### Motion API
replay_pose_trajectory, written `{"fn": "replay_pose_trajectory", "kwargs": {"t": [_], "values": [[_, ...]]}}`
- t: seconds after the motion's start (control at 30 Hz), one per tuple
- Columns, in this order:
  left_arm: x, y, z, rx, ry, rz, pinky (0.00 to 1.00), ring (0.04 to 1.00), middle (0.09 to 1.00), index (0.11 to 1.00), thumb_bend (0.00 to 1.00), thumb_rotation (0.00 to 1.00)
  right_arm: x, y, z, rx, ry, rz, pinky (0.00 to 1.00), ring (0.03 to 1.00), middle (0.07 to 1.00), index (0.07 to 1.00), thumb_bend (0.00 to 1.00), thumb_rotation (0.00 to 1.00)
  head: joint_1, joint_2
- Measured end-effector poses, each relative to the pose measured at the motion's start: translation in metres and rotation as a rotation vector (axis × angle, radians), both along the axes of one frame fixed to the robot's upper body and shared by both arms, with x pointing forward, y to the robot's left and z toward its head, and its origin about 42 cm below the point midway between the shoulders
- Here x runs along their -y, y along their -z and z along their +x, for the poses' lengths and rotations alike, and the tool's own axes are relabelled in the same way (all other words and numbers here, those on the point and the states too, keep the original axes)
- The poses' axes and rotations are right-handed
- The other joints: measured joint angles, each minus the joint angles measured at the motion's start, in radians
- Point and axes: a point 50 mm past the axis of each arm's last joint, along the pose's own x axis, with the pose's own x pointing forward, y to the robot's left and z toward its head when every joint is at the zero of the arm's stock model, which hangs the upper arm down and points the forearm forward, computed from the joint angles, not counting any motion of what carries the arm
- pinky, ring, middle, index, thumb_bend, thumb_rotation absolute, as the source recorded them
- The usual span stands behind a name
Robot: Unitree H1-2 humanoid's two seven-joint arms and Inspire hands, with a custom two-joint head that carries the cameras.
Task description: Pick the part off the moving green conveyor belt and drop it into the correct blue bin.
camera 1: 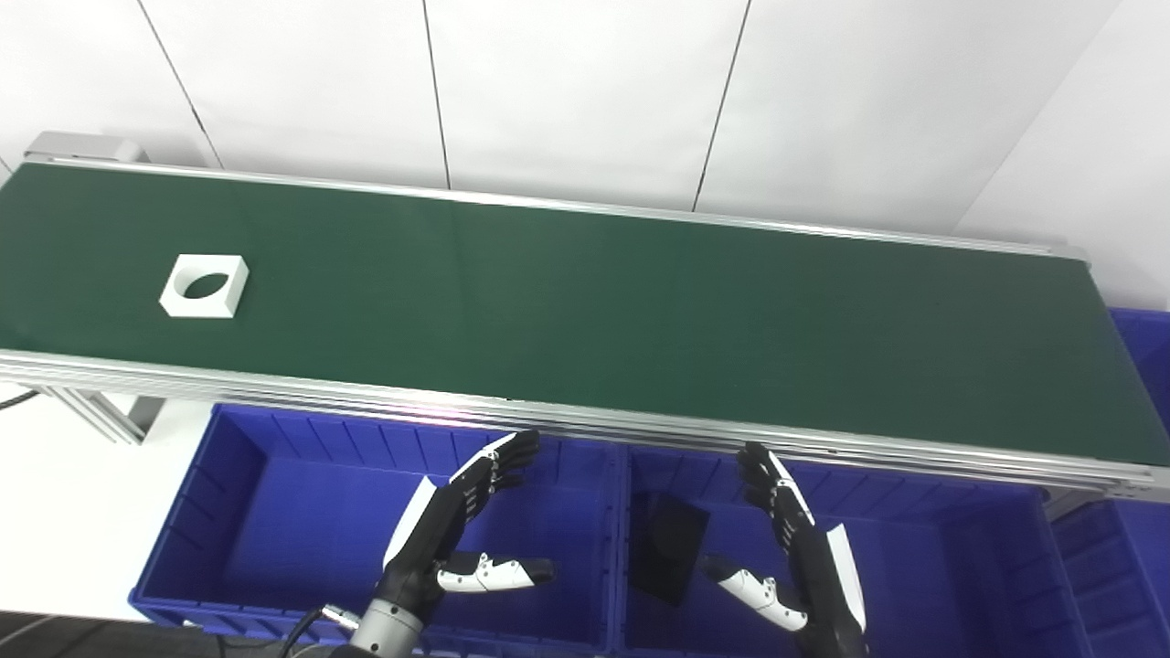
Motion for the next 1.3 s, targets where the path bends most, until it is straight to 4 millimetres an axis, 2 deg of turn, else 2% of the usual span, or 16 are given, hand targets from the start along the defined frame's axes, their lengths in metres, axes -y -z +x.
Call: {"fn": "replay_pose_trajectory", "kwargs": {"t": [0.6,1.2,1.3], "values": [[0.0023,0.0031,-0.0016,-0.011,-0.001,0.002,0.83,0.872,0.875,0.851,0.96,0.43,0.0021,0.0057,-0.0003,-0.024,-0.001,-0.002,0.86,0.889,0.895,0.919,0.84,0.58,0.017,-0.008],[0.0021,0.0078,-0.0027,-0.028,-0.002,0.006,0.84,0.875,0.878,0.847,0.96,0.41,0.0039,0.006,0.0011,-0.027,-0.018,-0.011,0.86,0.892,0.897,0.922,0.83,0.56,0.018,-0.003],[0.0028,0.0077,-0.0018,-0.026,-0.001,0.008,0.84,0.874,0.875,0.848,0.95,0.42,0.004,0.0059,0.0016,-0.026,-0.019,-0.013,0.87,0.903,0.898,0.925,0.83,0.57,0.061,-0.025]]}}
